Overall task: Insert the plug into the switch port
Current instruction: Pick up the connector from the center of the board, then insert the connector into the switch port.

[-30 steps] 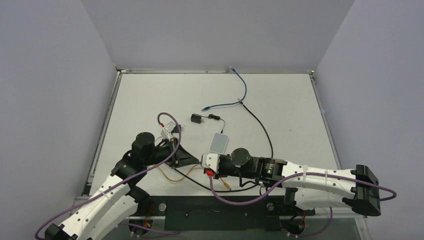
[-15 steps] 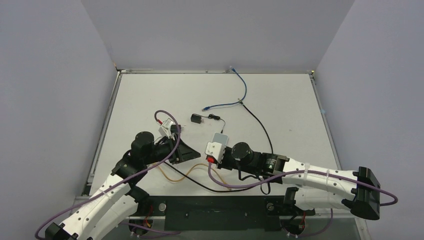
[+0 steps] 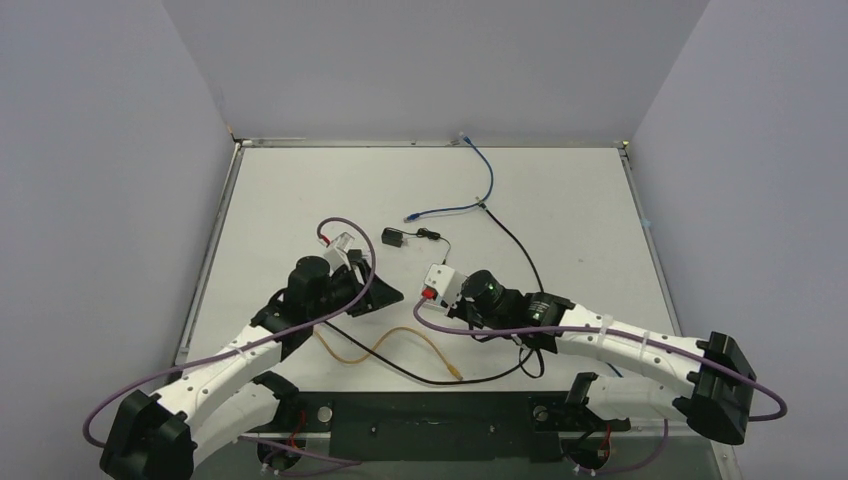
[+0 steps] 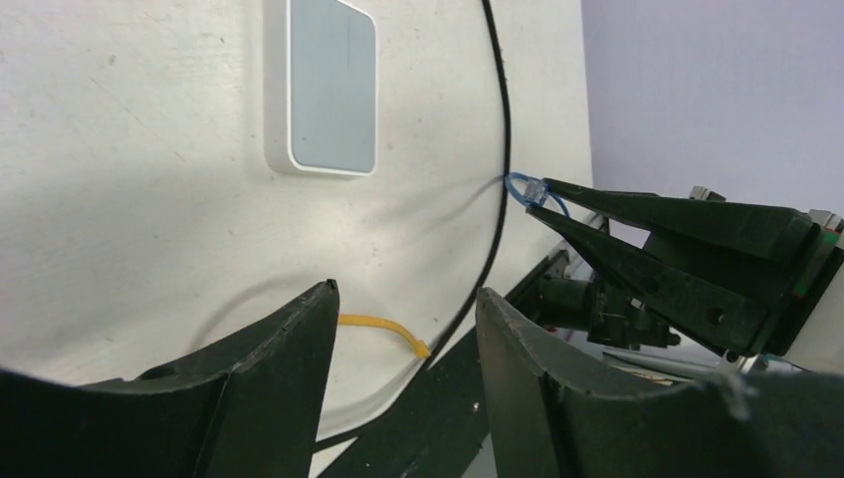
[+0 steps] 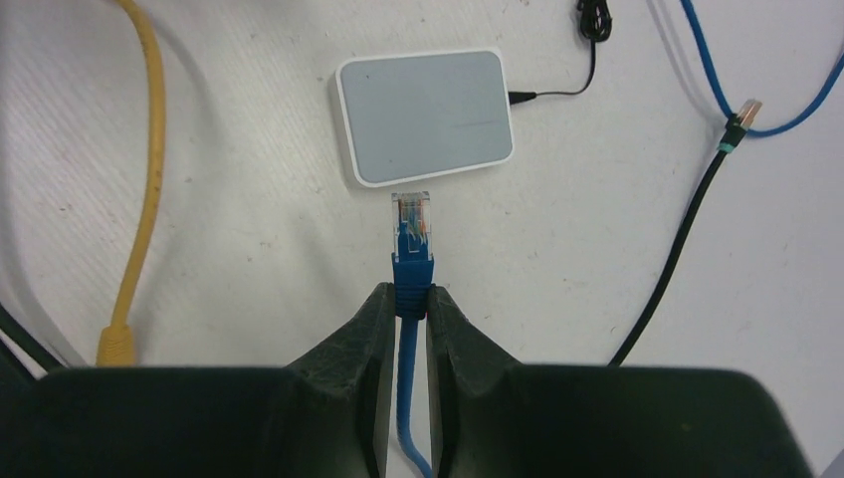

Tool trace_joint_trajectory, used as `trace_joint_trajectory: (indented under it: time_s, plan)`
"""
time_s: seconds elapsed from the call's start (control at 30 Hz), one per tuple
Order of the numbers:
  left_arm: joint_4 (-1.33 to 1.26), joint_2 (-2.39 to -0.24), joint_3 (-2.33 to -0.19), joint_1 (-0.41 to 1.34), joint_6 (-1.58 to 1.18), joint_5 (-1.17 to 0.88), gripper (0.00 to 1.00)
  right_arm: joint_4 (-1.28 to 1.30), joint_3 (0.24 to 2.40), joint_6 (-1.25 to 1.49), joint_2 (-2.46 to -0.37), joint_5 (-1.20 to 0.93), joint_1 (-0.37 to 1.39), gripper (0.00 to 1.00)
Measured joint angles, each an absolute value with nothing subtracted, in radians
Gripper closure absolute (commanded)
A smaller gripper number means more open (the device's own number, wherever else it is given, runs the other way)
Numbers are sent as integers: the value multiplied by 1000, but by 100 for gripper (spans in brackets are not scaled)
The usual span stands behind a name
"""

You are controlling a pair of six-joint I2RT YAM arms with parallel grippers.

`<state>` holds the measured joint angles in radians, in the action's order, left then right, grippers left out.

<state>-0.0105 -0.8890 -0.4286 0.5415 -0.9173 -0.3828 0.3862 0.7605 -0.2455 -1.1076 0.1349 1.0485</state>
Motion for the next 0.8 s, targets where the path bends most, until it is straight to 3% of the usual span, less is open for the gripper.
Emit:
trace_joint_trajectory:
  time_s: [0.37, 0.8]
  plan:
    - [-200, -1160, -425, 542, -855, -296, 50, 405, 760, -212, -1333, 141, 953, 100]
    - [-360, -1458, -479, 545, -823, -300, 51, 400, 776, -213, -1462, 86, 889, 100]
